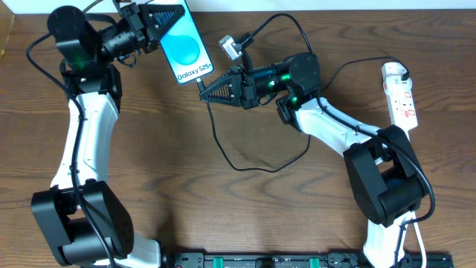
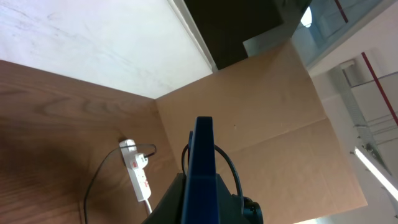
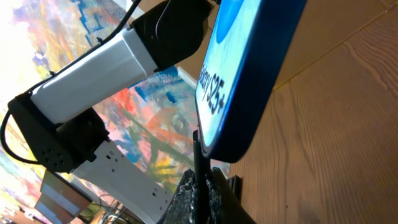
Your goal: Plug charger to phone and switch on socket
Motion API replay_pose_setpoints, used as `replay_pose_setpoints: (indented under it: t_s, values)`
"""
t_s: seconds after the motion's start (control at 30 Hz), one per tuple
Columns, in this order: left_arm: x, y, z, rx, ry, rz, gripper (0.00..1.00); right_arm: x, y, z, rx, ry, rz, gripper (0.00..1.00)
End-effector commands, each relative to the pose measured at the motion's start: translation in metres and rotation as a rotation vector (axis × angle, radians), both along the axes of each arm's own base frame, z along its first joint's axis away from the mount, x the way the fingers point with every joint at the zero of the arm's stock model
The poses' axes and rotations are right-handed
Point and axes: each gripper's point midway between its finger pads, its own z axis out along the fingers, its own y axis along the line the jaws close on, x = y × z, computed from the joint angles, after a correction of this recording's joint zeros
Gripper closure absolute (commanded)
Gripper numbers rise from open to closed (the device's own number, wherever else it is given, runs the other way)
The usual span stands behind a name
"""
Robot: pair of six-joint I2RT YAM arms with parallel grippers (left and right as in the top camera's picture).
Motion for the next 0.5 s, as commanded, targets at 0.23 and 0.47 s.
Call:
replay_pose_setpoints:
  t_s: [0.23, 0.47]
  values:
    - [-0.0095, -0.0039, 0.0125, 0.016, -0.051, -0.026, 0.93, 0.0050, 0.0034, 0.0013, 0.013, 0.016, -0.025, 0.99]
    - [-0.0097, -0.0054, 0.0124, 0.011, -0.041, -0.030, 0.93, 0.0043, 0.0040, 0.0013, 0.013, 0.016, -0.024, 0.99]
